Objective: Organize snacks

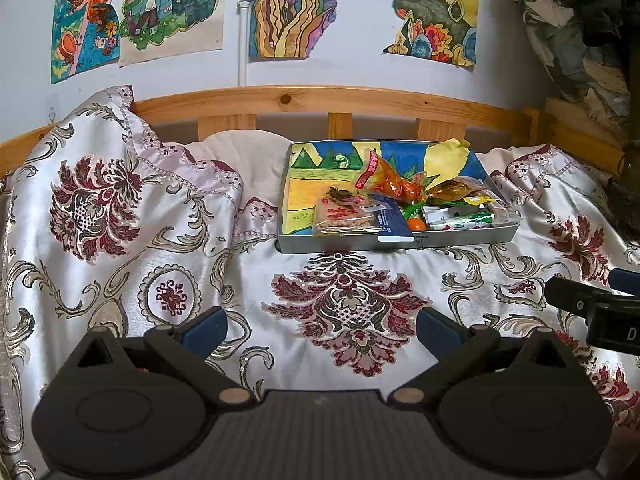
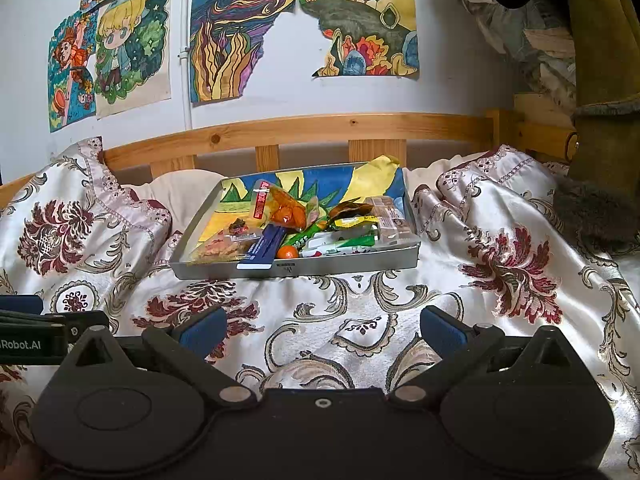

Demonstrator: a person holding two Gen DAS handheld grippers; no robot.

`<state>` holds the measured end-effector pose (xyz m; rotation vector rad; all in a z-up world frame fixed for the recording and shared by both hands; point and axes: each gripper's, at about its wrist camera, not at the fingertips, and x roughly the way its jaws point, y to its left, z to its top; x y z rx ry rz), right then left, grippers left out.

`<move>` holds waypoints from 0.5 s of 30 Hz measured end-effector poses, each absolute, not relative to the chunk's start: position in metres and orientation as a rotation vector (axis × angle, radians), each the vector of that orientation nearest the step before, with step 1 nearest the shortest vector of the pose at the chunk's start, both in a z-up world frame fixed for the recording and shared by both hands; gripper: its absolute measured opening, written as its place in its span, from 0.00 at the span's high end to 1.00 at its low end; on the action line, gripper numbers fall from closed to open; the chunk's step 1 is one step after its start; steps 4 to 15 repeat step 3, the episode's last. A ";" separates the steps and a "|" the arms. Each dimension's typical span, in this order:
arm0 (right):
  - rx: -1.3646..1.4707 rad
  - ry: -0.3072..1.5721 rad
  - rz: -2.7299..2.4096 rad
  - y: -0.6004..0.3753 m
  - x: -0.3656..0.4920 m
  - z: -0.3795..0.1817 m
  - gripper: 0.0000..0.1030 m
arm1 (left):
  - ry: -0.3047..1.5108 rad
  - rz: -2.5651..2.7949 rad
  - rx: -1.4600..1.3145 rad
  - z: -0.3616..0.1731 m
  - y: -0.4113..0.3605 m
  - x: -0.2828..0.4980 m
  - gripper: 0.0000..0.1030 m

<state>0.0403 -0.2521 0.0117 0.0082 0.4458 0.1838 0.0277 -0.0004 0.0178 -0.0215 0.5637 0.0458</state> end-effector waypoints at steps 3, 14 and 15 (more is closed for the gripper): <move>0.009 0.446 0.184 -0.252 0.042 0.012 0.01 | 0.565 0.045 -0.023 0.018 0.000 0.028 0.01; 0.009 0.446 0.184 -0.252 0.042 0.012 0.01 | 0.565 0.045 -0.023 0.018 0.000 0.028 0.01; 0.009 0.446 0.184 -0.252 0.042 0.012 0.01 | 0.565 0.045 -0.023 0.018 0.000 0.028 0.01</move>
